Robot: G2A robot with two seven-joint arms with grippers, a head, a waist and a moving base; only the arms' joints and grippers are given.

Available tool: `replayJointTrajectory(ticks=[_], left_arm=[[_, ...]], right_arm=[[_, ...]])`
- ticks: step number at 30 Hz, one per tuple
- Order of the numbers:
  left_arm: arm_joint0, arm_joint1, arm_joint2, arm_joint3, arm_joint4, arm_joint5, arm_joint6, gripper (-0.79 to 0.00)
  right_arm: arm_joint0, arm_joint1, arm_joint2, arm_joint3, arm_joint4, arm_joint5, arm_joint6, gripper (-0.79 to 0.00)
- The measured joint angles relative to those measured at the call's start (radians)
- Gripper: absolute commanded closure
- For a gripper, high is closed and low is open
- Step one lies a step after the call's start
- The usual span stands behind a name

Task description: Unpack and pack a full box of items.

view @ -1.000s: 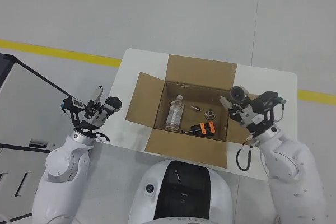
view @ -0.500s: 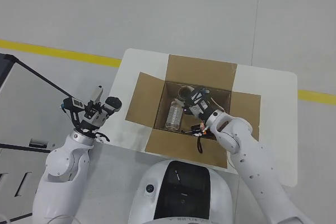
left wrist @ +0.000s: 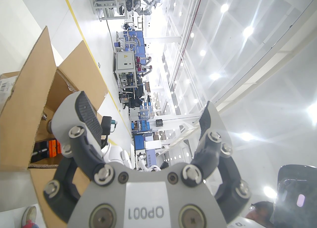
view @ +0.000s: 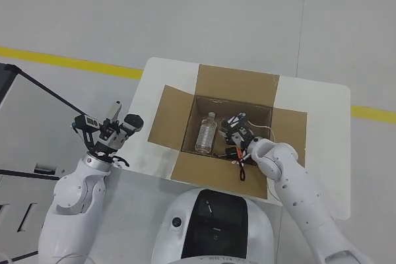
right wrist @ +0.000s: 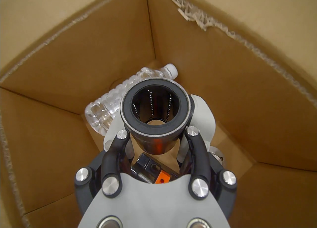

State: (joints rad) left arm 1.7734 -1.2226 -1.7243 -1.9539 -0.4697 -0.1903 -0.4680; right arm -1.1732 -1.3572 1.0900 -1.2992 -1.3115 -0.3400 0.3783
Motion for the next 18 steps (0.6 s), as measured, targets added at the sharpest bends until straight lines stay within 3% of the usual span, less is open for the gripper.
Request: replayJointTrajectory(ticks=[11, 12, 13, 15, 16, 18], left_arm=[[0.0, 0.0, 0.0, 0.0, 0.0, 0.0, 0.0, -0.785], [0.0, 0.0, 0.0, 0.0, 0.0, 0.0, 0.0, -0.785], [0.0, 0.0, 0.0, 0.0, 0.0, 0.0, 0.0, -0.785], [0.0, 0.0, 0.0, 0.0, 0.0, 0.0, 0.0, -0.785], [0.0, 0.0, 0.0, 0.0, 0.0, 0.0, 0.0, -0.785], [0.0, 0.0, 0.0, 0.0, 0.0, 0.0, 0.0, -0.785]], right_arm=[[0.126, -0.034, -0.104, 0.178, 0.013, 0.027, 0.08, 0.0], [0.134, -0.037, -0.111, 0.189, 0.014, 0.029, 0.084, -0.028], [0.145, -0.041, -0.12, 0.2, 0.011, 0.037, 0.086, -0.172], [0.157, -0.046, -0.134, 0.213, 0.005, 0.044, 0.084, -0.351], [0.163, -0.049, -0.139, 0.219, 0.01, 0.046, 0.081, -0.388], [0.17, -0.051, -0.143, 0.227, 0.014, 0.049, 0.077, -0.591]])
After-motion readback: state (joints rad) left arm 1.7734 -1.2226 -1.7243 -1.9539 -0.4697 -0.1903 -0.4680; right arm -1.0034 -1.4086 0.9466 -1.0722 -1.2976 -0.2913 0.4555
